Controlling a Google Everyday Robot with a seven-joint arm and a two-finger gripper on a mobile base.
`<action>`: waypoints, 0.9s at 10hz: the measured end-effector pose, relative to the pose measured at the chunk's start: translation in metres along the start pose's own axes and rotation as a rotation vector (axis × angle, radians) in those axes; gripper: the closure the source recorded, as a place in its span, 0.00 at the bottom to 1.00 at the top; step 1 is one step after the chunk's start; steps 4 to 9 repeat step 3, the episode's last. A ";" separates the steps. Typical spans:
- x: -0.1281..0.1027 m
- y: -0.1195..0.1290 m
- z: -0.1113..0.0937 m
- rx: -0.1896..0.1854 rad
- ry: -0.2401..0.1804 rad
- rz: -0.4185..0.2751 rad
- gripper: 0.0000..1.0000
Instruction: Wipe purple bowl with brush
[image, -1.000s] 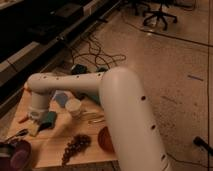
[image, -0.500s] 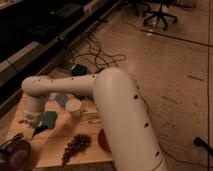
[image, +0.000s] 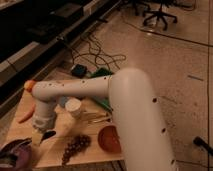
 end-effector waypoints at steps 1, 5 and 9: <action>0.006 0.002 -0.002 0.004 -0.006 0.012 1.00; 0.015 0.000 -0.012 0.019 -0.018 0.029 1.00; 0.015 0.000 -0.012 0.019 -0.018 0.029 1.00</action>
